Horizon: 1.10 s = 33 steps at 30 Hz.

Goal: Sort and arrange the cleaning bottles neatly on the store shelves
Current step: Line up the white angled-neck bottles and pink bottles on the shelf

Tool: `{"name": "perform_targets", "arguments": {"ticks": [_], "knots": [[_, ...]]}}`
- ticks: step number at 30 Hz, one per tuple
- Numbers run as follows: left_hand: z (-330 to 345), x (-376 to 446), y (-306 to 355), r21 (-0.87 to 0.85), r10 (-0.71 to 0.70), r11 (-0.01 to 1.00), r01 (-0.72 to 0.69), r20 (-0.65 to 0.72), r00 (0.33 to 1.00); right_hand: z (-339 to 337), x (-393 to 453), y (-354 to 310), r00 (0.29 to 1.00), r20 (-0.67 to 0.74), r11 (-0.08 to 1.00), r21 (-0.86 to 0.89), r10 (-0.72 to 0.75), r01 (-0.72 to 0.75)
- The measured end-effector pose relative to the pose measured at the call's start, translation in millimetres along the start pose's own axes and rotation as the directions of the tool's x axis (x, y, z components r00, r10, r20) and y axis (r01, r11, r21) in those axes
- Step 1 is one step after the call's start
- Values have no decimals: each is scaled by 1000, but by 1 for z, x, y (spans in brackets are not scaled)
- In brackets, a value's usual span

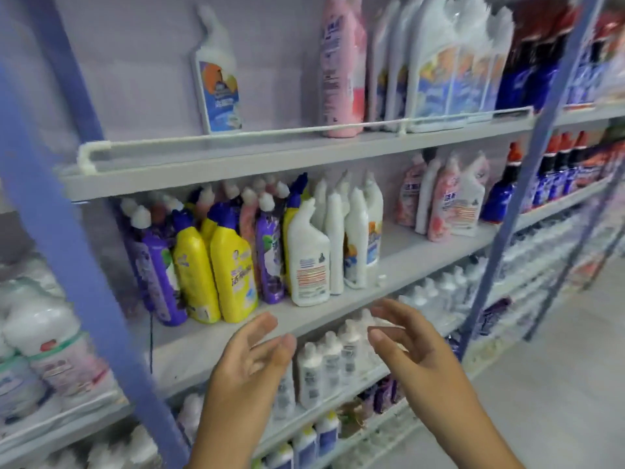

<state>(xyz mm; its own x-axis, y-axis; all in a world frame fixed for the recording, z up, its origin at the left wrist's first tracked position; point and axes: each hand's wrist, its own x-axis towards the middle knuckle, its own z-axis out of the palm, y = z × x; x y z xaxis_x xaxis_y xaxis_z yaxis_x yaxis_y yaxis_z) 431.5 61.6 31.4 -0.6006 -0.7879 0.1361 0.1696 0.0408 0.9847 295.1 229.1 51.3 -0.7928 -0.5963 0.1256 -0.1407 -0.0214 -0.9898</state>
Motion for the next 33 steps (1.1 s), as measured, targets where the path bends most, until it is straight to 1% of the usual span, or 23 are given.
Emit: {"name": "perform_targets", "arguments": {"ticks": [3, 7, 9, 12, 16, 19, 23, 28, 33], "knots": [[71, -3, -2, 25, -33, 999, 32, 44, 999, -69, 6, 7, 1000, -23, 1000, 7, 18, -18], [158, -6, -5, 99, -42, 995, 32, 97, 994, -163, 17, 18, 995, -100, 1000, -24, 0, -3], [192, -6, -2, 106, -52, 993, 41, 102, 993, -197, 23, 19, 993, -116, 1000, -23, 18, -21], [232, 1, -4, 142, -43, 989, 30, 89, 995, -236, 39, 21, 994, -102, 999, -18, 47, -49], [269, 18, -18, 179, -48, 983, 32, 85, 995, -266, 70, 36, 995, -90, 998, -23, 49, -51], [293, 40, -32, 184, -66, 982, 50, 84, 994, -278, 97, 50, 993, -73, 996, 7, 90, -90], [325, 86, -65, 161, -109, 982, 98, 66, 992, -296, 145, 70, 988, -43, 989, -10, 150, -151], [374, 153, -102, 126, -152, 982, 143, 65, 986, -334, 220, 82, 978, -50, 976, -69, 205, -208], [424, 213, -105, 159, -130, 981, 112, 108, 986, -371, 292, 84, 981, -107, 976, -128, 161, -175]]}}
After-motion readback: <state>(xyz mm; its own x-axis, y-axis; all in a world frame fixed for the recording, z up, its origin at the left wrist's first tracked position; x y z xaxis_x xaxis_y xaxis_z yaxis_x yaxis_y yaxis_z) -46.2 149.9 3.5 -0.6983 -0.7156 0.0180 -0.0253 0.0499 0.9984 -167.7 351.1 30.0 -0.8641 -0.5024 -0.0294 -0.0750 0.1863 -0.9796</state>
